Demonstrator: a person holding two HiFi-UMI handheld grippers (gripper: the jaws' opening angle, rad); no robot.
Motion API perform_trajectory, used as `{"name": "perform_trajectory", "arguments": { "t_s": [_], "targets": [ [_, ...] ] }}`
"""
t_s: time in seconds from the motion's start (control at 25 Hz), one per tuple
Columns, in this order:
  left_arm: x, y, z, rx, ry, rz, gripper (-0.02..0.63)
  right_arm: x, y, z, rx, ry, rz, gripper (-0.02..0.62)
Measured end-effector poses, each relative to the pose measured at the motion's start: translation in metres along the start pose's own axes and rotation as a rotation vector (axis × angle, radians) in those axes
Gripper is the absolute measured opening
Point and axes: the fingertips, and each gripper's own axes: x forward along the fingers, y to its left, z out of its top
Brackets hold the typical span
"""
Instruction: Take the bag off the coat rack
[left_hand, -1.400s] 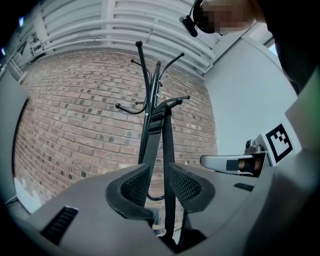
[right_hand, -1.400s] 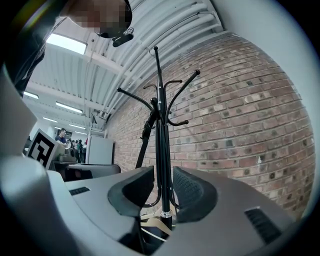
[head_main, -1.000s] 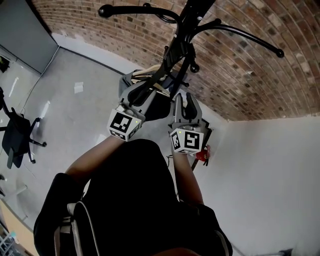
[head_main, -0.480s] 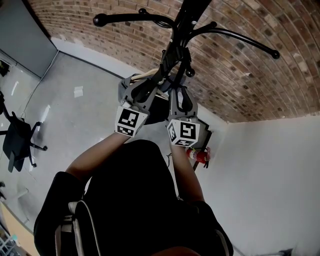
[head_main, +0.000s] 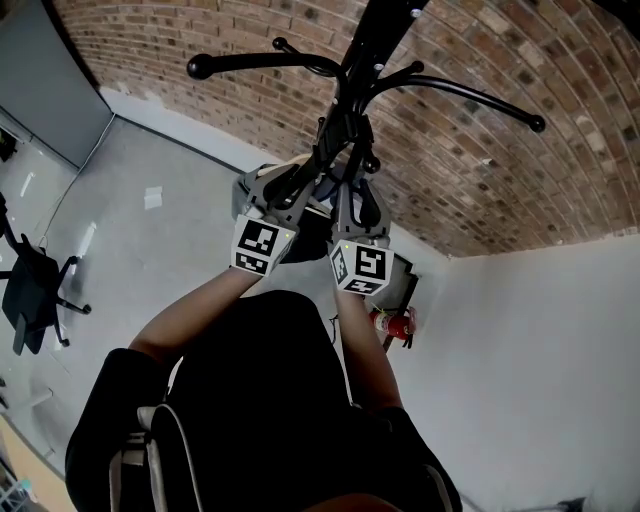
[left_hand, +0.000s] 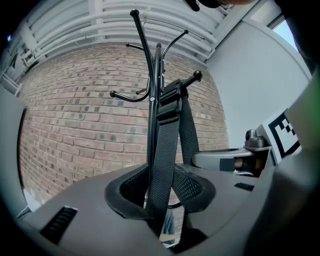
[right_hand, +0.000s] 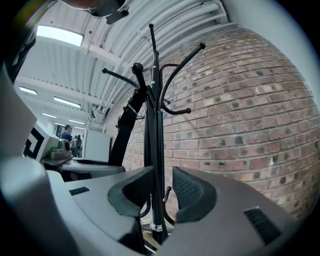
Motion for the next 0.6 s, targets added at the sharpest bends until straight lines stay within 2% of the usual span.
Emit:
{"name": "perform_trajectory", "arguments": {
  "t_s": [0.24,0.4,0.52,0.6],
  "targets": [
    [0.003,0.000,0.004,-0.006,-0.014,0.003,0.124,0.011,0.007,-0.002,-0.024,0.034,0.019,0.106],
    [0.003,-0.003,-0.006,-0.049,0.037,-0.012,0.123,0.020,0.005,-0.006,-0.006,0.054,0.013,0.106],
    [0.006,0.000,-0.007,-0.035,0.015,0.002,0.119,0.024,0.004,-0.010,0.025,0.065,0.009,0.104],
    [0.008,-0.001,-0.007,-0.017,0.019,-0.002,0.089,0.025,0.003,-0.009,0.034,0.062,0.003,0.088]
  ]
}}
